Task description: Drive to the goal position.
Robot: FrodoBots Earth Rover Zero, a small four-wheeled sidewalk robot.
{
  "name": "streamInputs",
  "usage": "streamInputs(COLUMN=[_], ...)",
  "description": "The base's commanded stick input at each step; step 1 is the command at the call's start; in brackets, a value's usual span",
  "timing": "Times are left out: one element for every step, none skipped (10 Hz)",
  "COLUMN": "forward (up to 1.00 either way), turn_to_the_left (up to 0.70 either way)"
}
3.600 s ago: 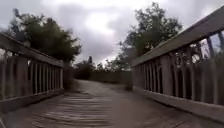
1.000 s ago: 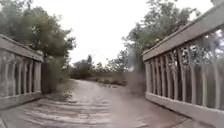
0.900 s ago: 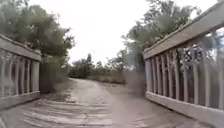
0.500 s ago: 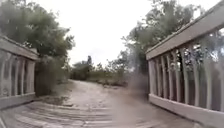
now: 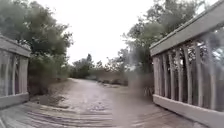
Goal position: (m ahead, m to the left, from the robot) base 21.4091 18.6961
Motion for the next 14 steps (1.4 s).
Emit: streamInputs(forward=[0.45, 0.45, 0.45, 0.45, 0.45, 0.45, 0.45, 0.45, 0.45, 0.45, 0.45, 0.45, 0.45, 0.45], turn_to_the_left=[0.00, 0.00, 0.00, 0.00, 0.00, 0.00, 0.00, 0.00, 0.00, 0.00, 0.00, 0.00, 0.00, 0.00])
